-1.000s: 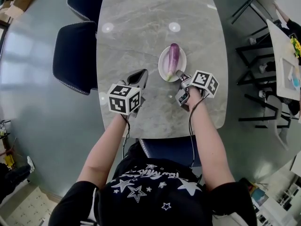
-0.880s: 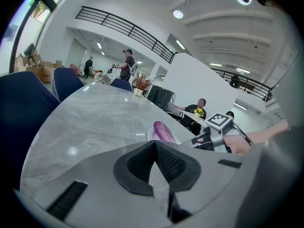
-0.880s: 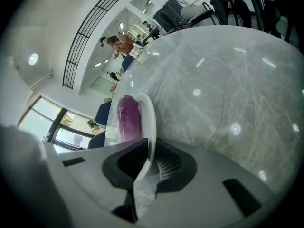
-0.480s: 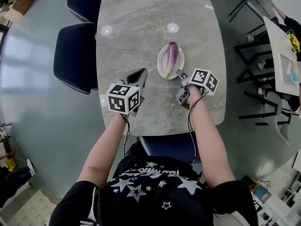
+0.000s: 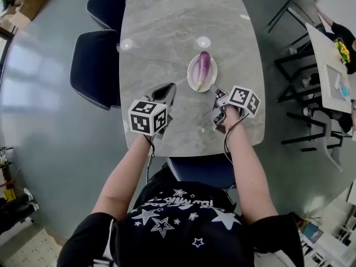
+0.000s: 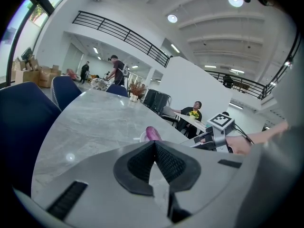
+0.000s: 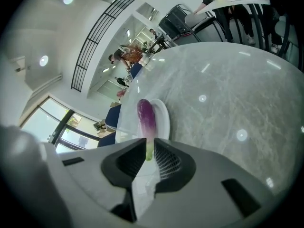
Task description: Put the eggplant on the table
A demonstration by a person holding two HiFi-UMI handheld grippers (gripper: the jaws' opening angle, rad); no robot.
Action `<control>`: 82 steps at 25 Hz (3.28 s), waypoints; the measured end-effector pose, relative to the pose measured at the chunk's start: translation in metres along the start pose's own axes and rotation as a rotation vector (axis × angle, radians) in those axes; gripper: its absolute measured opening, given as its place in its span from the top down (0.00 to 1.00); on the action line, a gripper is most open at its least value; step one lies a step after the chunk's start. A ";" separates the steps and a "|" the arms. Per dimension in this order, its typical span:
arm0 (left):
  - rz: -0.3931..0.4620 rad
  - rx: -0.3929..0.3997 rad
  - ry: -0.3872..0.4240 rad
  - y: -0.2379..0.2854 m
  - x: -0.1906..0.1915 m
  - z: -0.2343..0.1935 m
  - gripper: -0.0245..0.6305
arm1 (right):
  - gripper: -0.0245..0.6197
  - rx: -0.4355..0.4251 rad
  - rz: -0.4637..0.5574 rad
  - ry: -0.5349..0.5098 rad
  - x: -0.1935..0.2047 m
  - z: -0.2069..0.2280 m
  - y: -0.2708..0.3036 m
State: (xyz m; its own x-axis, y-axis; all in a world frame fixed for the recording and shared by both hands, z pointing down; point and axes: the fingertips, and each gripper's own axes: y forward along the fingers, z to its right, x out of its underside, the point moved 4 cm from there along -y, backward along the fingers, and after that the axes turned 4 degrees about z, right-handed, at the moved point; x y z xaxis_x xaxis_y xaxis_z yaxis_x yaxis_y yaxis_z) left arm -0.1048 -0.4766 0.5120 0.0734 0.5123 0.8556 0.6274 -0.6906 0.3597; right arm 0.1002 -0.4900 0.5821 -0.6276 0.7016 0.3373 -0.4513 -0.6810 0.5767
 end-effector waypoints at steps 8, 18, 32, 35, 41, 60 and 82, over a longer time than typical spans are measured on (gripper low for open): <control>0.032 0.046 0.057 -0.023 -0.004 0.027 0.95 | 0.88 -0.062 0.051 -0.128 0.016 -0.030 -0.033; 0.070 0.101 0.077 -0.061 -0.006 0.048 0.95 | 0.88 -0.194 0.181 -0.250 0.042 -0.081 -0.080; 0.089 0.102 0.086 -0.071 0.005 0.087 0.95 | 0.91 -0.244 0.228 -0.362 0.052 -0.080 -0.131; 0.098 0.077 0.088 -0.080 0.007 0.100 0.95 | 0.91 -0.271 0.219 -0.395 0.058 -0.081 -0.143; 0.100 0.044 0.102 -0.102 0.027 0.139 0.95 | 0.91 -0.332 0.220 -0.370 0.074 -0.069 -0.178; 0.157 -0.024 0.134 -0.166 0.096 0.295 0.95 | 0.95 -0.438 0.195 -0.397 0.119 -0.009 -0.326; 0.191 -0.110 0.106 -0.228 0.132 0.329 0.95 | 0.95 -0.483 0.112 -0.555 0.173 -0.010 -0.368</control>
State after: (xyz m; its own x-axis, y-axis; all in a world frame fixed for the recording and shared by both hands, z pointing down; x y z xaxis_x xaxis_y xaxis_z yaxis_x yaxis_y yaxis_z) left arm 0.0174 -0.0835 0.4205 0.0971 0.3149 0.9442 0.5216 -0.8240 0.2211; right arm 0.1511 -0.1200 0.4205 -0.3313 0.5387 0.7747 -0.7125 -0.6810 0.1689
